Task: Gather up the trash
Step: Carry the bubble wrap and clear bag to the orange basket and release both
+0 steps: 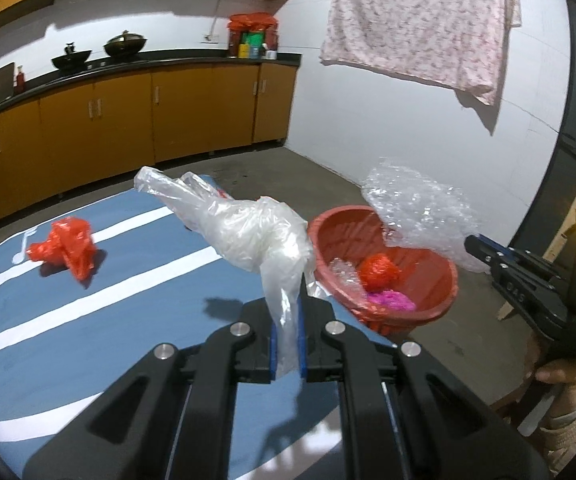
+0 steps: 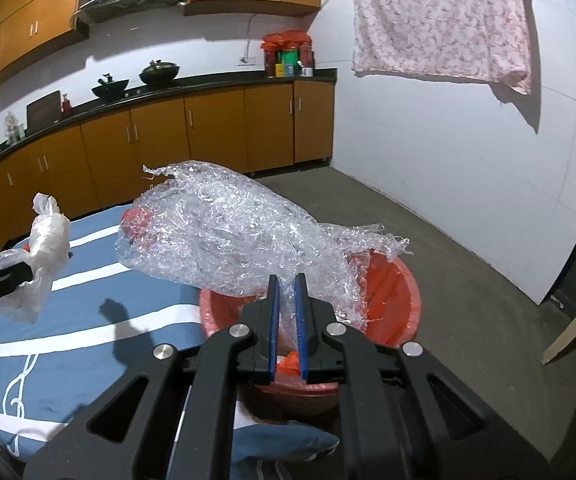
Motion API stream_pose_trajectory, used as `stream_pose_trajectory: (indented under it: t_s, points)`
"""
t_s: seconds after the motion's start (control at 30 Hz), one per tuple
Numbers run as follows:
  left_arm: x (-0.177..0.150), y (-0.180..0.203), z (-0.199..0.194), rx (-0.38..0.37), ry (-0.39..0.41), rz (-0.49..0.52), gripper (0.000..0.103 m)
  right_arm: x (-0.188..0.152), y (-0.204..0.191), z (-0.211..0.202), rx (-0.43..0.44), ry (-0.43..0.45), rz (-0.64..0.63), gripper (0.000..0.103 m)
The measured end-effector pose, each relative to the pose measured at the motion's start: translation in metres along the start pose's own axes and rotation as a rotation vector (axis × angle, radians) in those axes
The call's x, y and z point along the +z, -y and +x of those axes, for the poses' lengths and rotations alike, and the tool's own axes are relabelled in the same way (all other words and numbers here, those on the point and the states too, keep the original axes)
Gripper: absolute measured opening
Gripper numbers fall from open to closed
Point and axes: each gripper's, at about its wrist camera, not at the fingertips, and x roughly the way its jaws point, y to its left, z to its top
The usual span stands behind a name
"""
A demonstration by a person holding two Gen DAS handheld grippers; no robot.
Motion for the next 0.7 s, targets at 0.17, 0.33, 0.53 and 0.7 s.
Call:
stream_pose_trajectory:
  t_s: [0.17, 0.33, 0.53, 0.7]
  points:
    - [0.003, 0.020, 0.009, -0.046, 0.014, 0.025, 0.009, -0.002, 0.011, 0.000, -0.024, -0.001, 0.019, 0.008]
    - [0.008, 0.037, 0.018, -0.096, 0.023, 0.041, 0.009, -0.003, 0.024, 0.004, -0.042, -0.010, 0.067, 0.008]
    - [0.012, 0.058, 0.035, -0.156, 0.021, 0.069, 0.009, -0.003, 0.038, 0.012, -0.056, -0.025, 0.125, 0.008]
    - [0.013, 0.072, 0.050, -0.185, 0.015, 0.093, 0.009, -0.001, 0.046, 0.019, -0.064, -0.027, 0.151, 0.008]
